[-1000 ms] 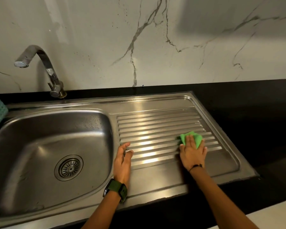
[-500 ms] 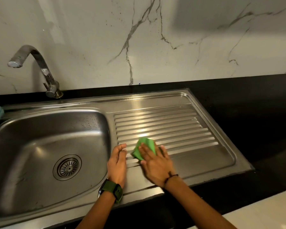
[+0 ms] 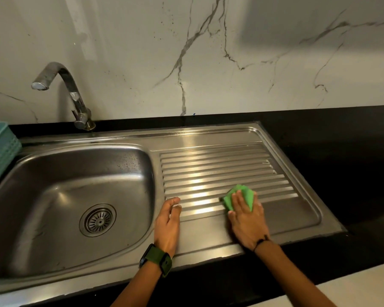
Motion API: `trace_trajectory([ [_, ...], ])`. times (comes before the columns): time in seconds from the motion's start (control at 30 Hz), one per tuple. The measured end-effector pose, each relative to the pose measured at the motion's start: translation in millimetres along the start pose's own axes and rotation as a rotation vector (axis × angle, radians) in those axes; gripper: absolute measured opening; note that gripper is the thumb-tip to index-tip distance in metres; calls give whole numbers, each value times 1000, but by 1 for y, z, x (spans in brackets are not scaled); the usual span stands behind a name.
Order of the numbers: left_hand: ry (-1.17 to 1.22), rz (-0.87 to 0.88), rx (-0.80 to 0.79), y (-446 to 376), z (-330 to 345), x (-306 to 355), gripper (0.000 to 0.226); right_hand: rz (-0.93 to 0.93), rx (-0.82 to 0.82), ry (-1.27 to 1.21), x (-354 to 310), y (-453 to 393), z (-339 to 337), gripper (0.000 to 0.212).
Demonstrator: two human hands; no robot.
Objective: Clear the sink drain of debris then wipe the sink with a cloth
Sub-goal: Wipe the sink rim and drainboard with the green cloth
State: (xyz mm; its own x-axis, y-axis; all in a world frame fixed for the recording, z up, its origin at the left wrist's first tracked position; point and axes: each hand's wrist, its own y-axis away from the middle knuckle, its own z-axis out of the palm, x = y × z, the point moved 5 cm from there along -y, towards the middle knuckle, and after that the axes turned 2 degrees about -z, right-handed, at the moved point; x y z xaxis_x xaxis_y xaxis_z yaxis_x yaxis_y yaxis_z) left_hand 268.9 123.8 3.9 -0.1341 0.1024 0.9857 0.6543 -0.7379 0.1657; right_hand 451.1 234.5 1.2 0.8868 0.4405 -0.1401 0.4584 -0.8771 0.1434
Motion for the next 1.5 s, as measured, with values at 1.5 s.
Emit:
trace_trajectory([
  [1.5,-627,49,21,65,63,14,18,-230,-132,-89,140,20,-29,50],
])
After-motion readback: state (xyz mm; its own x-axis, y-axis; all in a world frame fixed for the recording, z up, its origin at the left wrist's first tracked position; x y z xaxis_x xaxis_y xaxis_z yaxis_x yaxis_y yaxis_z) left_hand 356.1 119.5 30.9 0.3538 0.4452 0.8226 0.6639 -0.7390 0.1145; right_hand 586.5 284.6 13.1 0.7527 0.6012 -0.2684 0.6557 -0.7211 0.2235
